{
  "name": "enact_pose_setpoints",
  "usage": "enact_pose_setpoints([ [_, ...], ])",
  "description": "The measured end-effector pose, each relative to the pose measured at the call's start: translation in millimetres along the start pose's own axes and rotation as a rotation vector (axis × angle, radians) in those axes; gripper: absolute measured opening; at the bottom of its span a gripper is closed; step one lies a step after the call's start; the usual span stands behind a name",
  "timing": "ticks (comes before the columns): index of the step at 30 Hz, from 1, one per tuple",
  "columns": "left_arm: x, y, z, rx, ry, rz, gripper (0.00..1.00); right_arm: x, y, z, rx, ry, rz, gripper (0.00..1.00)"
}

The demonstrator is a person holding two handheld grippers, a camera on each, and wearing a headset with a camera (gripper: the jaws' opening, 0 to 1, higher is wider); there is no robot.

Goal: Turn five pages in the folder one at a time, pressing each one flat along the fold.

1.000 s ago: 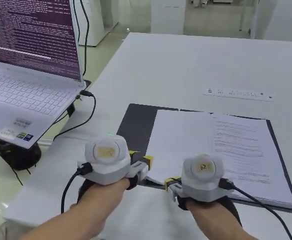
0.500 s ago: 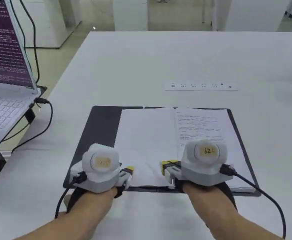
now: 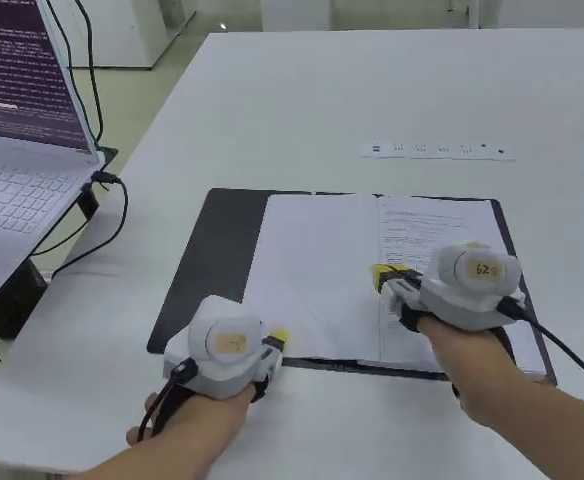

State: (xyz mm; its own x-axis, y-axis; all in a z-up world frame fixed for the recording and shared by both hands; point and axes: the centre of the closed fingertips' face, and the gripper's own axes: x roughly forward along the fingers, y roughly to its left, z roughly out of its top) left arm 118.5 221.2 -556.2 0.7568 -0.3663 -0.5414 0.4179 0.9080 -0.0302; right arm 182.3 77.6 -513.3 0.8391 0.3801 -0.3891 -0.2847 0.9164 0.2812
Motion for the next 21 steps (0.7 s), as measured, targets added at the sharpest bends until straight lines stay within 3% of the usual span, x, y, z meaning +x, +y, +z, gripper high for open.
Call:
enact_pose_setpoints([
  [9,0.7,1.2,1.0,-0.018,-0.026,0.003,0.19,28.5,-11.8,-1.3,-0.03,0.017,0.012,0.0],
  [21,0.3,1.1,2.1,-0.027,-0.054,0.004,0.19,46.7,-29.1,-2.1,-0.016,0.029,-0.008,0.0],
])
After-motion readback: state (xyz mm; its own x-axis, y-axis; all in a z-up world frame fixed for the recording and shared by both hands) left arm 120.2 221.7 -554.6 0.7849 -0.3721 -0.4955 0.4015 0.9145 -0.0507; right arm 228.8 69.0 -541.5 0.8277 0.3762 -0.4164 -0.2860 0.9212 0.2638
